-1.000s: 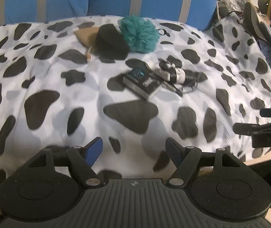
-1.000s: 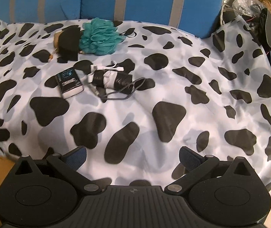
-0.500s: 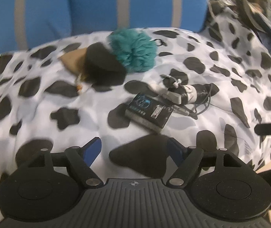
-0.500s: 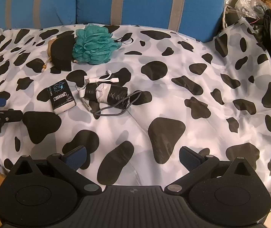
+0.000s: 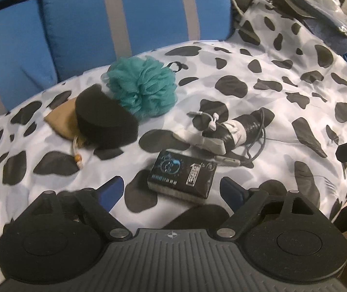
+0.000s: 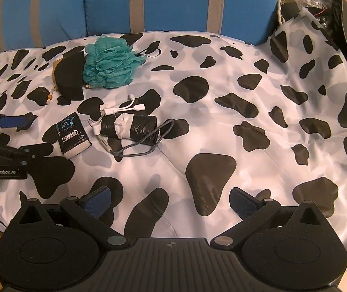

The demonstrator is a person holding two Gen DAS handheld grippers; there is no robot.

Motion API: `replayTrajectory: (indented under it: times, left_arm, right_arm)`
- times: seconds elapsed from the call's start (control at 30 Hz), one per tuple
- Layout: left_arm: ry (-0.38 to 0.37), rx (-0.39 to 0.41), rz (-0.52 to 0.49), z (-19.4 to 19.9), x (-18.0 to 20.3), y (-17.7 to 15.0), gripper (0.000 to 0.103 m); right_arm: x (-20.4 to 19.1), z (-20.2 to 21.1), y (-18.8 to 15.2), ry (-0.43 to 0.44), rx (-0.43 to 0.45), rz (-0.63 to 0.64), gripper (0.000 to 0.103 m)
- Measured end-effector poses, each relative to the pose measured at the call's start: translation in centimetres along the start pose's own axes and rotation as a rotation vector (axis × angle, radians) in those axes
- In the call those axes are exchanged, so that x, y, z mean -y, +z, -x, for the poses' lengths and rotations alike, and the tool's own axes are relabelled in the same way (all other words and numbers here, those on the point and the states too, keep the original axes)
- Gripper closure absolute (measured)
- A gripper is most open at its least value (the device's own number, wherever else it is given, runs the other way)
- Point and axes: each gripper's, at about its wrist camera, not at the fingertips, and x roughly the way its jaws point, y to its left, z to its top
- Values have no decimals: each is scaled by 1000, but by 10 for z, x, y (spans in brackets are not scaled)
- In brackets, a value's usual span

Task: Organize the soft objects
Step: 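Grasp the black tissue pack with the left tool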

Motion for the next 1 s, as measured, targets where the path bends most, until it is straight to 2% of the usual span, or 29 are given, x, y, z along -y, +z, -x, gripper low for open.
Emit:
replayTrajectory:
  times: [0.1, 0.23, 0.73, 0.87, 0.9, 1.0]
  left_arm:
    - [-12, 14, -32, -4, 2, 1, 11]
    - [-29, 9, -71, -12, 3, 2, 10]
    - [-78, -132, -148, -65, 3, 7, 11]
    - [-90, -146, -125, -73, -1, 9, 11]
    - [-96, -151, -110, -74, -2, 9, 13]
    - [-119, -163, -60, -75, -6, 9, 29]
  right_arm:
    - [-1, 2, 0, 2, 4, -2, 0]
    - [-4, 3, 1, 8, 9, 5, 0]
    - [-8, -1, 2, 4, 2, 26, 0]
    - [-5, -1, 2, 12, -1, 7, 0]
    - [-5, -2, 2, 13, -1, 7, 0]
    - [-5, -2, 1, 12, -6, 14, 0]
